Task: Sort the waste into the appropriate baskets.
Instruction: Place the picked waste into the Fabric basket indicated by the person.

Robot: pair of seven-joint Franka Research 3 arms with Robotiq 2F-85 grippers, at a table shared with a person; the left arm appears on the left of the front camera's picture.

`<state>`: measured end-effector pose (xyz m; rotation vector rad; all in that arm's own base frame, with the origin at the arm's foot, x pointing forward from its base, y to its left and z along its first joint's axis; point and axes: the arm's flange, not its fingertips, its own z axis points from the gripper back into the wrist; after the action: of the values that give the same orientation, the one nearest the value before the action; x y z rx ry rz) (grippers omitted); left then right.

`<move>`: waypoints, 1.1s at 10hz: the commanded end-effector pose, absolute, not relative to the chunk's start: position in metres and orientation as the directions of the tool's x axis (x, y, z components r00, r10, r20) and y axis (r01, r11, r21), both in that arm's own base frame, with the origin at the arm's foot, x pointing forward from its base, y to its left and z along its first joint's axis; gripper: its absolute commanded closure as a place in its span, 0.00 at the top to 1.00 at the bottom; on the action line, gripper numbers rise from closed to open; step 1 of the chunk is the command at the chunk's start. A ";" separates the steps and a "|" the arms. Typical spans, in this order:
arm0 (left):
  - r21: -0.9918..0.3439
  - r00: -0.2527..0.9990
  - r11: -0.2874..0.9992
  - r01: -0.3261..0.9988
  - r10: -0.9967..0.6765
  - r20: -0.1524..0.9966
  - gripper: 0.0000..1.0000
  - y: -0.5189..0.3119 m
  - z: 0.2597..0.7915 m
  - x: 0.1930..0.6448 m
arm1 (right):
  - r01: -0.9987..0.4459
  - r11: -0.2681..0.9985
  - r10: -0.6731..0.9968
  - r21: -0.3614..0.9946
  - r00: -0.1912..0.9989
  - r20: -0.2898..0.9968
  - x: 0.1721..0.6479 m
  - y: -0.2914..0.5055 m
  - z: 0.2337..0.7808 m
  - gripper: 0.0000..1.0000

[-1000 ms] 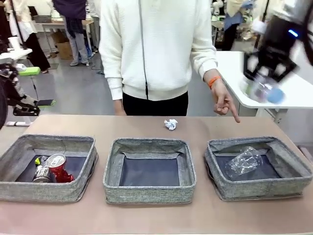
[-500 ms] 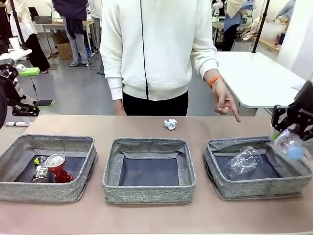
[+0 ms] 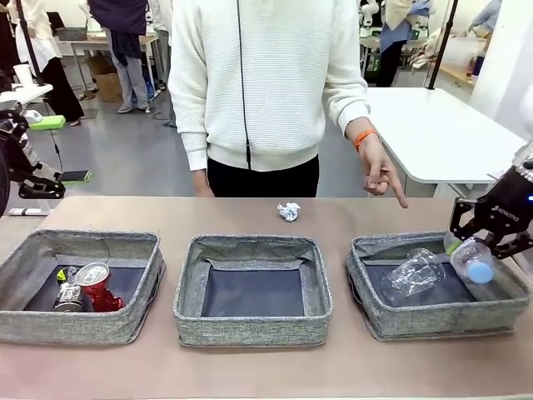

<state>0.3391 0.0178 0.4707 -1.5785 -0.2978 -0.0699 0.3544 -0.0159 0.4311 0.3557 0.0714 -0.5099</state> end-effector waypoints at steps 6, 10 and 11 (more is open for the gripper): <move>-0.971 0.961 -0.016 0.240 0.149 0.235 1.00 0.017 0.473 0.336 | 0.531 0.754 -0.540 0.387 0.836 -0.095 0.359 -0.011 0.435 1.00; -0.971 0.961 -0.016 0.240 0.149 0.235 1.00 0.017 0.473 0.336 | 0.528 0.739 -0.546 0.419 0.833 -0.086 0.359 -0.010 0.436 1.00; -0.971 0.961 -0.016 0.240 0.149 0.235 1.00 0.017 0.473 0.336 | 0.521 0.733 -0.542 0.437 0.836 -0.087 0.361 -0.007 0.438 1.00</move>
<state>0.3391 0.0178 0.4707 -1.5785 -0.2978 -0.0699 0.3650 -0.0158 0.4440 0.4261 -0.0246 -0.5742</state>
